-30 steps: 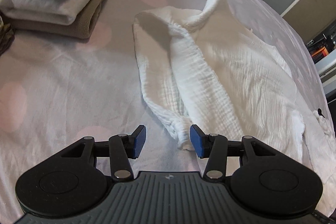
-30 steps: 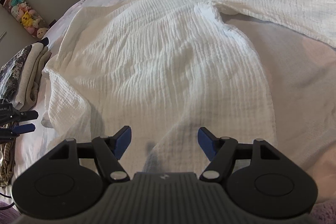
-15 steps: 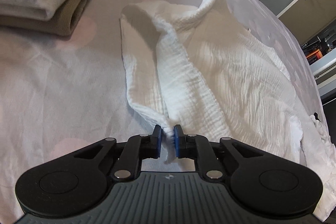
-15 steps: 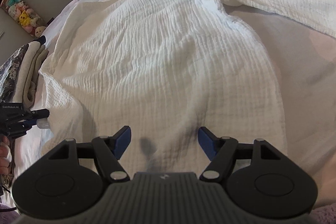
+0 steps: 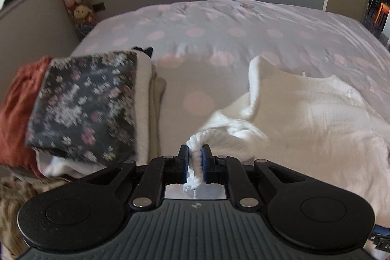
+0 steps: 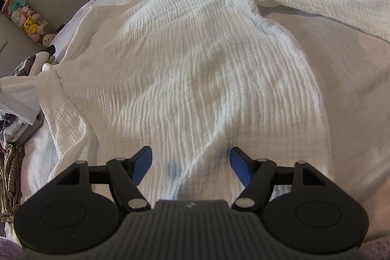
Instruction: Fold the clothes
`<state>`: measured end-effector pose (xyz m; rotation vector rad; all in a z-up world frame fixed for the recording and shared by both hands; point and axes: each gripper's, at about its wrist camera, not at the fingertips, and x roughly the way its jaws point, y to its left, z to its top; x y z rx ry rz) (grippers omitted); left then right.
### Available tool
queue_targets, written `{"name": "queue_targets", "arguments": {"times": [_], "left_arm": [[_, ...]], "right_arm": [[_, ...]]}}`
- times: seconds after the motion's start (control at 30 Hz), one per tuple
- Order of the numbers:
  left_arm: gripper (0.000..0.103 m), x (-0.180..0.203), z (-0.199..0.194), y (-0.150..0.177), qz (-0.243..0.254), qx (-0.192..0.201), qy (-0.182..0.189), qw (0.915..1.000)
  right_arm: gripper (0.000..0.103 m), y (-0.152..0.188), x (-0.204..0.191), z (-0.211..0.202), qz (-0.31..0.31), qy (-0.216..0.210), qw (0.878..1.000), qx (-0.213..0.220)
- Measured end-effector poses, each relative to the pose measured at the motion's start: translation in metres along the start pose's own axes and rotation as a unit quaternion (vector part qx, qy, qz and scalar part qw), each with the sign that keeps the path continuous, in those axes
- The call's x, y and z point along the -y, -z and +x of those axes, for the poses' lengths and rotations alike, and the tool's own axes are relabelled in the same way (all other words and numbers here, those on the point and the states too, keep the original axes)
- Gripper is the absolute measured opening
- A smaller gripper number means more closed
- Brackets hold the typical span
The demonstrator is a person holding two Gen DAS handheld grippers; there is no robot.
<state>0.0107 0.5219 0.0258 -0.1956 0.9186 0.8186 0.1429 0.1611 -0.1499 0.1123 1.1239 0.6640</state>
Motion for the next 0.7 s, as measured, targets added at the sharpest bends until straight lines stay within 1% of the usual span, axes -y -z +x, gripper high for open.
{"name": "queue_targets", "arguments": {"times": [0.1, 0.17, 0.23, 0.33, 0.43, 0.5, 0.53, 0.57, 0.63, 0.7], "left_arm": [[0.009, -0.006, -0.015, -0.02, 0.043, 0.018, -0.049, 0.9977], [0.009, -0.007, -0.019, -0.031, 0.08, 0.033, -0.095, 0.9917], [0.009, -0.008, -0.023, -0.041, 0.117, 0.048, -0.141, 0.9819], [0.009, -0.017, -0.029, -0.053, 0.166, 0.071, -0.207, 0.9616], [0.009, -0.031, -0.031, -0.059, 0.18, 0.083, -0.242, 0.9498], [0.009, -0.035, -0.026, -0.055, 0.208, 0.095, -0.266, 0.9365], [0.009, -0.038, -0.022, -0.052, 0.218, 0.096, -0.274, 0.9318], [0.009, -0.04, -0.017, -0.048, 0.225, 0.096, -0.276, 0.9295], [0.009, -0.046, -0.006, -0.039, 0.225, 0.091, -0.264, 0.9335], [0.009, -0.053, 0.01, -0.025, 0.228, 0.076, -0.26, 0.935]], "right_arm": [[0.073, 0.0, 0.001, 0.0, 0.002, -0.002, 1.0, 0.0], [0.073, 0.0, 0.001, -0.001, 0.003, -0.003, 1.0, 0.0], [0.073, -0.001, 0.002, -0.001, 0.004, -0.004, 1.0, 0.001], [0.073, 0.0, 0.001, -0.001, 0.005, -0.005, 1.0, 0.001], [0.073, 0.001, -0.001, 0.0, 0.006, -0.005, 1.0, 0.001], [0.073, 0.001, -0.002, -0.001, 0.007, -0.005, 1.0, 0.001], [0.073, 0.001, -0.001, -0.001, 0.007, -0.005, 1.0, 0.001], [0.073, 0.001, -0.001, -0.001, 0.008, -0.005, 1.0, 0.001], [0.073, 0.001, -0.001, -0.001, 0.009, -0.006, 1.0, 0.0], [0.073, 0.001, -0.001, -0.001, 0.009, -0.005, 1.0, 0.0]]}}
